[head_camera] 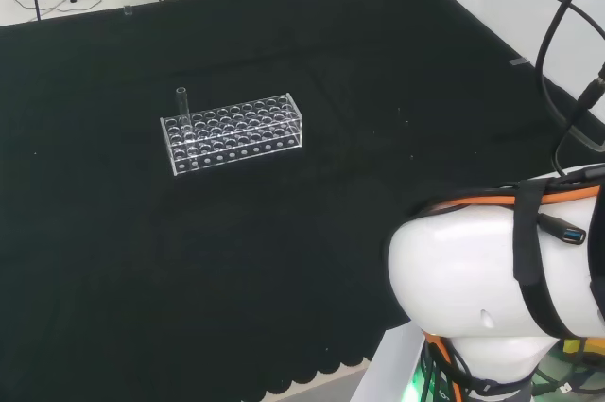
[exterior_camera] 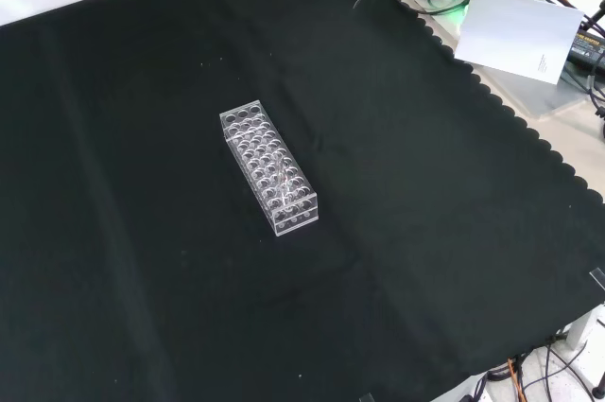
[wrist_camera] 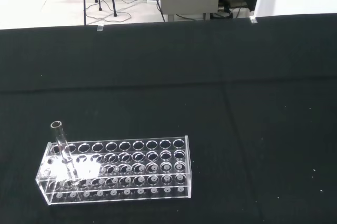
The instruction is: Pick up the test tube.
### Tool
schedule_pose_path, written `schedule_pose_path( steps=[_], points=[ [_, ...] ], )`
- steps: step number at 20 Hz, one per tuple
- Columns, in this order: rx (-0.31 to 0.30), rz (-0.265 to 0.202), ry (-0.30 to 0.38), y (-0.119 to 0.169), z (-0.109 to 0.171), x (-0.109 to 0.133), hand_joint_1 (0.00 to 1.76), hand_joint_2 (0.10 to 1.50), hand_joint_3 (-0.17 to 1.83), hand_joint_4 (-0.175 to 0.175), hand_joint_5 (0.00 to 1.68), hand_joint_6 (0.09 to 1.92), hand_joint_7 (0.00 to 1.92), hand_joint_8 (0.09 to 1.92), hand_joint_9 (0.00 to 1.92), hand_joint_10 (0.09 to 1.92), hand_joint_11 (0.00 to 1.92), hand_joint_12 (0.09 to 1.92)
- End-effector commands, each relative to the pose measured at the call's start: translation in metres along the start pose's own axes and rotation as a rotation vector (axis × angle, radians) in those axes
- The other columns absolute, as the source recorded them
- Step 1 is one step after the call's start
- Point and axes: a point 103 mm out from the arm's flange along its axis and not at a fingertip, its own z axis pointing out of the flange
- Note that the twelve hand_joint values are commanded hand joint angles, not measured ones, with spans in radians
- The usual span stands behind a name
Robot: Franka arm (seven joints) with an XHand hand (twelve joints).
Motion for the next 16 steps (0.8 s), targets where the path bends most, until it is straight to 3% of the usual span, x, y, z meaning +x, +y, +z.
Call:
schedule_pose_path(
  steps=[1,9,16],
  points=[
    [-0.010,0.000,-0.011,0.000,0.000,0.001,0.77,0.67,0.63,-0.108,0.16,0.31,0.05,0.85,0.11,0.93,0.02,1.42],
    [0.017,-0.001,-0.009,0.014,0.002,0.013,0.76,0.68,0.61,-0.108,0.19,0.21,0.01,0.93,0.06,1.02,0.00,1.48],
    [0.073,-0.094,0.012,0.061,0.017,0.059,0.76,0.68,0.61,-0.109,0.22,0.20,0.04,0.94,0.08,1.02,0.00,1.48]
  ],
)
